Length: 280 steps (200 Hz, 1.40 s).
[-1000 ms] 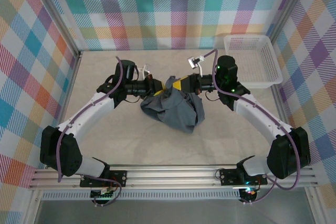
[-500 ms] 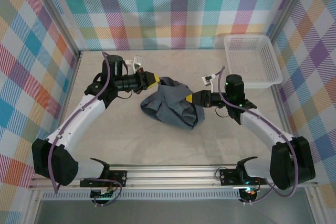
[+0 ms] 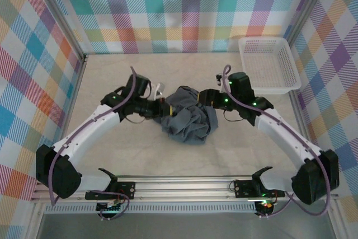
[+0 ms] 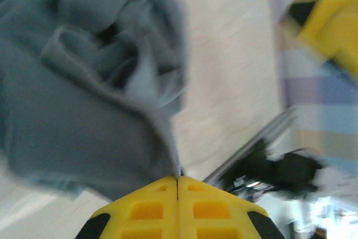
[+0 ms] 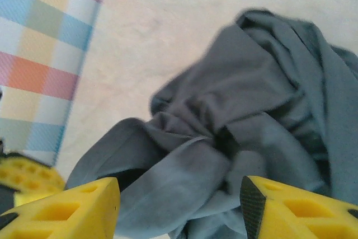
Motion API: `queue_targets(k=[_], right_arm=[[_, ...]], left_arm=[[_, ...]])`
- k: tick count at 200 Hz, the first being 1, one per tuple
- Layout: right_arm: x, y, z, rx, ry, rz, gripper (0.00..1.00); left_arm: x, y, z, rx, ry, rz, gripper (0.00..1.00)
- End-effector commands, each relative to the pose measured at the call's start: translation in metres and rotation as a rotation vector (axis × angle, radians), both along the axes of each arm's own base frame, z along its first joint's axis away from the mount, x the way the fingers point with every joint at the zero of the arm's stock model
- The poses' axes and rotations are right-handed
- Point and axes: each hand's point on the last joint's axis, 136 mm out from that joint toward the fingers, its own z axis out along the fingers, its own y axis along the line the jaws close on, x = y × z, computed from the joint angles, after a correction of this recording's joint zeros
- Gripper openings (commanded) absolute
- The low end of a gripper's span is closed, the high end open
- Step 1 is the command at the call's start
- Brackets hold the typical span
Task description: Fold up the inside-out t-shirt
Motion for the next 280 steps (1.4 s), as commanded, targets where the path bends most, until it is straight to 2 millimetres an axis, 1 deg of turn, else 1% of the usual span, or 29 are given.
queue_targets(k=[1,8,16,27,30,33,37,43,51,56,69,76,82,92,103,109,126,136,150,166,178,190,206,210,216,237,251,266,280], right_arm=[[-0.015,-0.013,-0.031,-0.091,0.096,-0.008,0.60],[-0.015,-0.012,-0.030,-0.082,0.087,-0.007,0.61],[-0.014,-0.012,-0.027,-0.075,0.071,-0.007,0.61],[-0.013,-0.011,-0.026,-0.078,0.061,0.000,0.61],[-0.013,-0.011,-0.025,-0.082,0.059,0.001,0.61],[-0.013,-0.012,-0.025,-0.086,0.058,0.003,0.61],[-0.013,-0.012,-0.026,-0.093,0.059,0.003,0.61],[-0.012,-0.012,-0.025,-0.101,0.057,0.007,0.62],[-0.011,-0.013,-0.026,-0.115,0.058,0.010,0.62],[-0.011,-0.014,-0.028,-0.126,0.062,0.007,0.62],[-0.009,-0.020,-0.035,-0.163,0.084,-0.024,0.62],[-0.008,-0.025,-0.040,-0.184,0.105,-0.048,0.62],[-0.007,-0.027,-0.044,-0.200,0.120,-0.064,0.62],[-0.008,-0.028,-0.050,-0.208,0.146,-0.069,0.62],[-0.009,-0.023,-0.053,-0.193,0.166,-0.051,0.62],[-0.010,-0.020,-0.054,-0.182,0.177,-0.037,0.62],[-0.014,-0.013,-0.057,-0.161,0.211,-0.007,0.63],[-0.015,-0.011,-0.058,-0.155,0.228,0.004,0.63],[-0.017,-0.005,-0.056,-0.136,0.244,0.030,0.63],[-0.020,0.004,-0.044,-0.103,0.234,0.063,0.64],[-0.023,0.011,-0.034,-0.095,0.198,0.079,0.64],[-0.031,0.021,-0.027,-0.083,0.166,0.106,0.64],[-0.041,0.034,-0.025,-0.075,0.156,0.146,0.64],[-0.043,0.036,-0.026,-0.077,0.157,0.153,0.64],[-0.044,0.040,-0.027,-0.077,0.158,0.162,0.64],[-0.044,0.046,-0.030,-0.065,0.161,0.160,0.65],[-0.045,0.055,-0.030,-0.041,0.161,0.181,0.65],[-0.051,0.069,-0.032,-0.016,0.178,0.239,0.65],[-0.062,0.085,-0.038,-0.006,0.204,0.316,0.65]], left_arm=[[-0.051,0.096,-0.081,0.488,0.187,0.140,0.00],[-0.055,0.112,-0.089,0.554,0.201,0.196,0.00],[-0.057,0.124,-0.092,0.600,0.196,0.255,0.01],[-0.050,0.130,-0.088,0.611,0.159,0.302,0.30],[-0.048,0.130,-0.085,0.609,0.145,0.315,0.36],[-0.044,0.130,-0.082,0.603,0.127,0.326,0.45],[-0.040,0.130,-0.077,0.592,0.102,0.338,0.55],[-0.032,0.127,-0.067,0.569,0.061,0.354,0.62],[-0.020,0.123,-0.054,0.536,0.004,0.369,0.66],[-0.013,0.119,-0.047,0.513,-0.024,0.375,0.67],[0.003,0.097,-0.027,0.408,-0.076,0.355,0.66],[0.010,0.082,-0.022,0.341,-0.080,0.331,0.63],[0.012,0.063,-0.018,0.257,-0.068,0.291,0.60],[0.012,0.033,-0.018,0.140,-0.018,0.208,0.58],[0.007,0.015,-0.029,0.101,0.063,0.146,0.55],[0.003,0.015,-0.040,0.142,0.103,0.134,0.55],[-0.013,0.029,-0.067,0.293,0.171,0.102,0.54],[-0.026,0.033,-0.076,0.326,0.204,0.075,0.54],[-0.044,0.044,-0.087,0.381,0.244,0.073,0.56],[-0.060,0.060,-0.099,0.428,0.288,0.135,0.56],[-0.069,0.065,-0.104,0.409,0.308,0.186,0.55],[-0.072,0.056,-0.103,0.316,0.317,0.220,0.53],[-0.071,0.032,-0.096,0.133,0.319,0.223,0.47],[-0.068,0.024,-0.093,0.083,0.304,0.216,0.46],[-0.065,0.019,-0.090,0.042,0.295,0.217,0.45],[-0.060,0.016,-0.089,0.037,0.269,0.208,0.44],[-0.057,0.012,-0.089,0.027,0.260,0.182,0.48],[-0.055,0.007,-0.090,0.012,0.250,0.160,0.48],[-0.052,0.005,-0.091,0.015,0.238,0.149,0.47]])
